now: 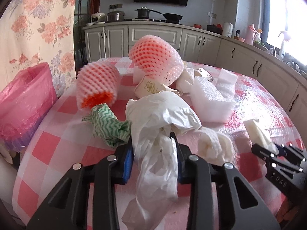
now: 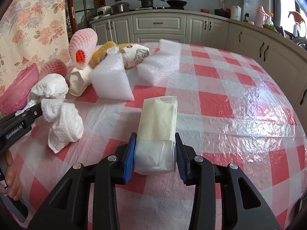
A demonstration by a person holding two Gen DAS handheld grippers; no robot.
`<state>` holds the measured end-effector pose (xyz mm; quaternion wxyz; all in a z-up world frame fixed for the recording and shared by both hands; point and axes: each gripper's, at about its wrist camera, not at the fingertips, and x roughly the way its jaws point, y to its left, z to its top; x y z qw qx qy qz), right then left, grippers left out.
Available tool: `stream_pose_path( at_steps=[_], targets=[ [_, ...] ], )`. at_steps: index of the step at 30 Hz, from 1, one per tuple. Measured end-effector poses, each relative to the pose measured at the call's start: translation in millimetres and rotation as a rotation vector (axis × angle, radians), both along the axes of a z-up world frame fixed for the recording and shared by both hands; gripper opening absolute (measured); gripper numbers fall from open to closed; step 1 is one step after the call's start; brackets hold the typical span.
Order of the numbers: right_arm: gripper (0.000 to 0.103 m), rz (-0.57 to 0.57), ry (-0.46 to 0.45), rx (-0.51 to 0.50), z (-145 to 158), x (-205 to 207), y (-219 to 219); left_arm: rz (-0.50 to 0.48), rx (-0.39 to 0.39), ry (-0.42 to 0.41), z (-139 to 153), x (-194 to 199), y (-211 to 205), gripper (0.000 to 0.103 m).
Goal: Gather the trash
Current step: 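Carry the white plastic bag in the left tool while the right carries the wrapped tissue to the bin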
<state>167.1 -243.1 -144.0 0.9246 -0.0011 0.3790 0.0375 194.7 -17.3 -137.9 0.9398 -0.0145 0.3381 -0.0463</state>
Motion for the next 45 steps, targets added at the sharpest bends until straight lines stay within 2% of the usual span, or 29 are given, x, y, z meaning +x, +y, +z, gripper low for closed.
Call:
stream_pose_path(
  at_steps=[9,12,17,23,32,40,45],
  targets=[
    [0.038,0.052,-0.085,0.016,28.2,-22.9,19.7,-0.013,-0.005,-0.079,18.7,-34.7,11.6,0.032],
    [0.038,0.073,-0.117,0.019,40.3,-30.0,28.8,-0.034,-0.034,-0.103,27.5,-49.1,16.7,0.032],
    [0.038,0.123,-0.170,0.026,62.6,-40.9,46.5,-0.032,-0.008,-0.191,47.5,-79.5,23.6,0.032],
    [0.038,0.218,-0.206,0.037,79.0,-45.4,80.4,0.043,-0.003,-0.242,63.0,-101.7,50.4,0.032],
    [0.038,0.403,-0.236,0.066,91.7,-36.5,147.2,0.170,0.038,-0.249,67.3,-114.3,103.5,0.032],
    [0.038,0.604,-0.266,0.105,108.5,-10.4,227.9,0.328,0.064,-0.276,83.2,-108.6,171.4,0.032],
    [0.038,0.690,-0.271,0.133,117.8,19.2,276.9,0.396,0.063,-0.286,99.6,-87.8,222.1,0.032]
  ],
)
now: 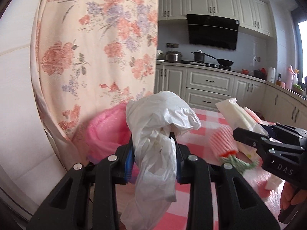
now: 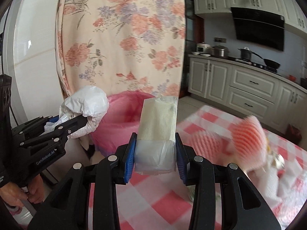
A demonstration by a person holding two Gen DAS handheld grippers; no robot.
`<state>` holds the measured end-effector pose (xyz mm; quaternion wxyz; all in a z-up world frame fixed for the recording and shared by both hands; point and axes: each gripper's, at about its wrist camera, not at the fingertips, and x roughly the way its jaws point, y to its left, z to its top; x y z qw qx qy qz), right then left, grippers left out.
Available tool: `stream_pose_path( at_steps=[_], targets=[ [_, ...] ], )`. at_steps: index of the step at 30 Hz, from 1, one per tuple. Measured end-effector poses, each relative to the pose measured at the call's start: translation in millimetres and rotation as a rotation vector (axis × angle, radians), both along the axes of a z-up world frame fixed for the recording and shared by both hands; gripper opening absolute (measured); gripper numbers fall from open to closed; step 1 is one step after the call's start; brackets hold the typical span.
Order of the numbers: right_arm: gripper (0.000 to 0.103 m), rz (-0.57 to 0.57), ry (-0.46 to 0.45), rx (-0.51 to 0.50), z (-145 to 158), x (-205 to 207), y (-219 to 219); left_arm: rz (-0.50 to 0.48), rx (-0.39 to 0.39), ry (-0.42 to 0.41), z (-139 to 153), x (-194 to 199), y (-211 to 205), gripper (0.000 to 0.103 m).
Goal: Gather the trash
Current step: 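Carry the white plastic bag in the left tool while the right carries the wrapped tissue to the bin, then open both tools over the pink bin and return to the table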
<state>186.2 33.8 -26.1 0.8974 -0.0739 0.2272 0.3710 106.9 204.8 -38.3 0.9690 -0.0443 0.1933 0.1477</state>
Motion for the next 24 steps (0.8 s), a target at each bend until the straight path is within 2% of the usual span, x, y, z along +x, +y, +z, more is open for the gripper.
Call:
stream_pose_path(
  at_steps=[7,10,15,18,19,20,22,24],
  targets=[
    [0.038,0.069,0.042,0.019,1.3,47.6,60.0,0.060,0.001,0.020,1.6,41.3,61.4,0.032],
    [0.038,0.072,0.061,0.023,-2.1,65.4,77.6,0.082,-0.031,0.030,-3.7,63.8,88.1,0.033],
    [0.039,0.077,0.090,0.040,-6.2,94.6,102.3,0.101,-0.072,0.045,-13.6,87.9,113.6,0.034],
    [0.041,0.084,0.086,0.025,-10.6,104.3,113.6,0.100,-0.084,0.058,-19.8,101.2,125.2,0.038],
    [0.043,0.083,0.088,0.024,-11.7,106.0,113.9,0.106,-0.091,0.061,-21.3,103.8,129.0,0.043],
    [0.054,0.078,0.093,0.031,-12.3,108.8,113.0,0.109,-0.098,0.060,-21.9,104.9,130.8,0.050],
    [0.066,0.066,0.098,0.069,-11.0,108.9,103.8,0.126,-0.107,0.052,-22.5,103.7,134.3,0.052],
    [0.066,0.050,0.091,0.075,-9.0,107.5,96.4,0.124,-0.100,0.051,-22.7,100.4,132.8,0.056]
  ],
)
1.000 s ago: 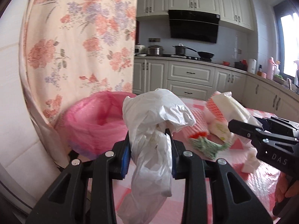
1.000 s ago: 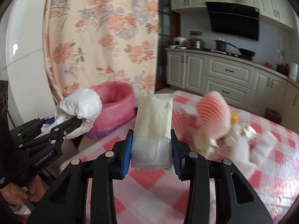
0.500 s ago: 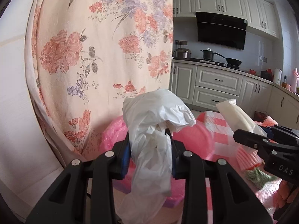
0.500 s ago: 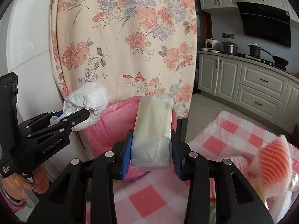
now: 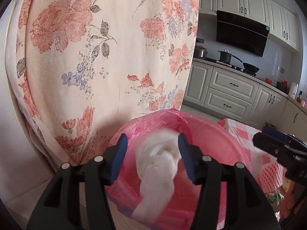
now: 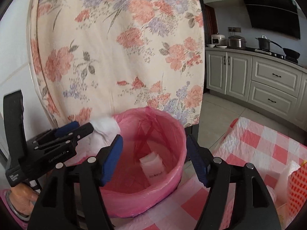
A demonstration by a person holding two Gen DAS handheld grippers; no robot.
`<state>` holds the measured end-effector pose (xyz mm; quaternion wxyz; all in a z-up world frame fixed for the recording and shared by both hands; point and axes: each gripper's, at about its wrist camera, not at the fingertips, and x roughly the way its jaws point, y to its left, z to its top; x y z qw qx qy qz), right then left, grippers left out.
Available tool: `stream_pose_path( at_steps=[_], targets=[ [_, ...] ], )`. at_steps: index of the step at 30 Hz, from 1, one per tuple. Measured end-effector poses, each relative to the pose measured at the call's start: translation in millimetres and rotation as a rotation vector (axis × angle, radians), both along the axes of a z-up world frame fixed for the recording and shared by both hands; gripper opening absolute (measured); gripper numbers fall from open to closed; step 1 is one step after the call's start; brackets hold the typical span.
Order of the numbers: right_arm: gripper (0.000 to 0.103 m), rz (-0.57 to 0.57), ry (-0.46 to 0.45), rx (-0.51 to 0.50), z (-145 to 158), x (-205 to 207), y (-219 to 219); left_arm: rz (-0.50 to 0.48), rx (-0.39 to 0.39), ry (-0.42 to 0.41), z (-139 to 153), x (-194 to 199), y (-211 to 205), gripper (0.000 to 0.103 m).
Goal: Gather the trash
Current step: 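Open both tools over the pink bin and return to the table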
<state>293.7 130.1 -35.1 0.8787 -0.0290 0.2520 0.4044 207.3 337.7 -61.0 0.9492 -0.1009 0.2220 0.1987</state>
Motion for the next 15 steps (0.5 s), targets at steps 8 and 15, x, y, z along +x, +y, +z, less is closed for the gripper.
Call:
stream_pose_path(
  at_steps=[8,15],
  targets=[
    [0.066,-0.071,-0.030,0.018,10.2,-29.2,-46.3,0.031,0.056,-0.057,7.3,-29.3,-32.1,0.080],
    [0.070,-0.159,-0.046,0.008,12.0,-59.1,-101.4,0.025,0.063,-0.103,12.8,-52.3,-82.3,0.098]
  ],
)
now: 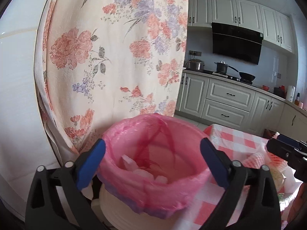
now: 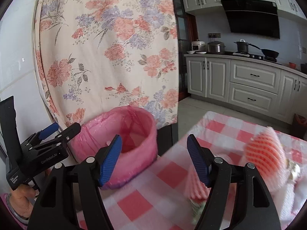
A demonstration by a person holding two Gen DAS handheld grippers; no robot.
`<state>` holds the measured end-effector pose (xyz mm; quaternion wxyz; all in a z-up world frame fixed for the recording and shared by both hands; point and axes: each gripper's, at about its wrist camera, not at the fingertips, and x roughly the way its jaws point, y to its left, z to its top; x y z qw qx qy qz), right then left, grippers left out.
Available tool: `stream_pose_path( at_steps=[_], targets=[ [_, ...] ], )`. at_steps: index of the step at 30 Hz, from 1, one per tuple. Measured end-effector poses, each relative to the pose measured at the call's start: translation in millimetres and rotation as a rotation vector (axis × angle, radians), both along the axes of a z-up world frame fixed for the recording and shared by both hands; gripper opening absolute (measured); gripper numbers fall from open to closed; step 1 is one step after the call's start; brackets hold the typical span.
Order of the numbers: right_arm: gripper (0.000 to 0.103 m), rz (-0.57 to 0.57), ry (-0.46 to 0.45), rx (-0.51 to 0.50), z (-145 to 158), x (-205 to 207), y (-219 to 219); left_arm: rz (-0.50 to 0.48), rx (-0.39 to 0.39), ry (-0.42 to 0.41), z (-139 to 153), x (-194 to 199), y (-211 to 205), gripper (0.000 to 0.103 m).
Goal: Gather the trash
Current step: 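Open both tools over the pink bin and return to the table, then grasp the white tissue with the right tool while the left grasps the green cloth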
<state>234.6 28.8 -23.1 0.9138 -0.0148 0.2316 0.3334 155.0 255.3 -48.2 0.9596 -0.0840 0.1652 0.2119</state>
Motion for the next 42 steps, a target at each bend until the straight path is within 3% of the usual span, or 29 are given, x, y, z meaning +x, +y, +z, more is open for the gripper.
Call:
stream_pose_path(
  at_steps=[13,20,25,34,42],
  targets=[
    [0.082,-0.248,0.009,-0.003,-17.7,-46.9,-141.0,-0.223,-0.074,-0.015,-13.4,-4.6,-105.1,0.098],
    [0.082,-0.331,0.066,-0.021,-46.4,-59.8,-188.4,-0.312,-0.071,0.052,-28.0,8.9,-154.8,0.098],
    [0.082,-0.365,0.111,-0.046,-67.5,-61.0,-202.2,-0.340,-0.068,0.095,-43.3,15.3,-175.1,0.098],
    [0.082,-0.356,0.161,-0.109,-88.3,-51.3,-187.7,-0.335,-0.058,0.155,-59.3,27.4,-181.9,0.097],
    [0.070,-0.354,0.193,-0.142,-99.1,-42.1,-180.7,-0.336,-0.075,0.167,-66.8,33.9,-176.5,0.097]
  ],
)
